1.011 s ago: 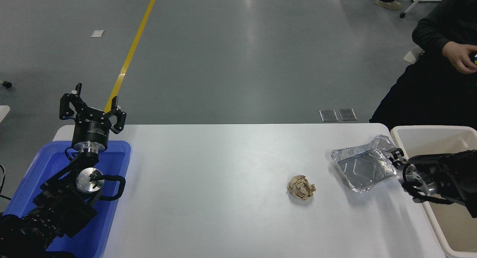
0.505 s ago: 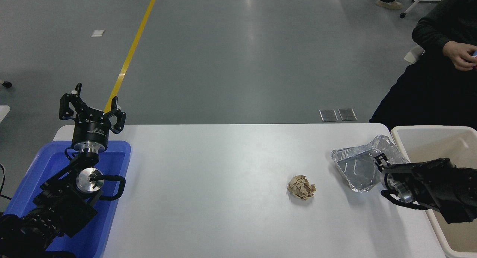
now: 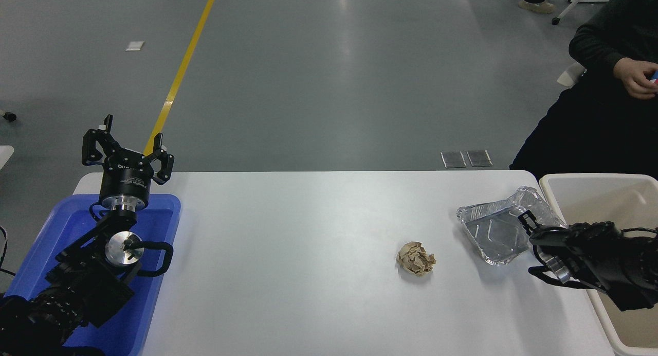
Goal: Pick up foil plate and place in dustbin
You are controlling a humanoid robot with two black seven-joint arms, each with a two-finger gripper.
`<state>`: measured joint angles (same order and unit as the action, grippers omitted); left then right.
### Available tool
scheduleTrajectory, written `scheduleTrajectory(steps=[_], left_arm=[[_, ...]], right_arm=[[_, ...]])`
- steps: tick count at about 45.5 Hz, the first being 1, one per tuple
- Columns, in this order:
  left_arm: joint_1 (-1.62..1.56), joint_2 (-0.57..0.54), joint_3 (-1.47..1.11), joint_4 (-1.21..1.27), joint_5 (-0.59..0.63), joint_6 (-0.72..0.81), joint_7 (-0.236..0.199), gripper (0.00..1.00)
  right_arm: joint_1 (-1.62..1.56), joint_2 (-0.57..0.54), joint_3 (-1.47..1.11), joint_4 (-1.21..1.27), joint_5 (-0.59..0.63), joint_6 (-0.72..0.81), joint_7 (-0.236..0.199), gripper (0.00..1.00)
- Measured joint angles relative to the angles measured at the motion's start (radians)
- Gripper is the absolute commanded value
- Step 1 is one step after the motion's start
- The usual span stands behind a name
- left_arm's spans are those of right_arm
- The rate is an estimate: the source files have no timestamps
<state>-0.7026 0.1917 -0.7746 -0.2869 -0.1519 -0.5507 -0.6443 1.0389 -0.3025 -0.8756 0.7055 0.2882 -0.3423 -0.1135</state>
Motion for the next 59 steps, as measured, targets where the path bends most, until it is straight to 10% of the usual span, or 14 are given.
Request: scheduleTrajectory(steps=[27,35,43,59], left_arm=[[0.000,0.000,0.000,0.000,0.000,0.000,0.000,0.99],[0.000,0.000,0.000,0.000,0.000,0.000,0.000,0.99],[0.000,0.000,0.000,0.000,0.000,0.000,0.000,0.99],[0.000,0.000,0.000,0.000,0.000,0.000,0.000,0.99]], right_arm=[[-0.059,0.056,-0.044,-0.095,-0.092,0.015,-0.001,0.85],[-0.073,0.070,-0.044,-0.108,-0.095,0.016,-0.002,0.72],[-0.083,0.076,-0.043,-0.115,-0.097,0.017,-0.002,0.32],[-0.094,0.079,-0.046,-0.120,-0.113,0.016,-0.002,0.09]])
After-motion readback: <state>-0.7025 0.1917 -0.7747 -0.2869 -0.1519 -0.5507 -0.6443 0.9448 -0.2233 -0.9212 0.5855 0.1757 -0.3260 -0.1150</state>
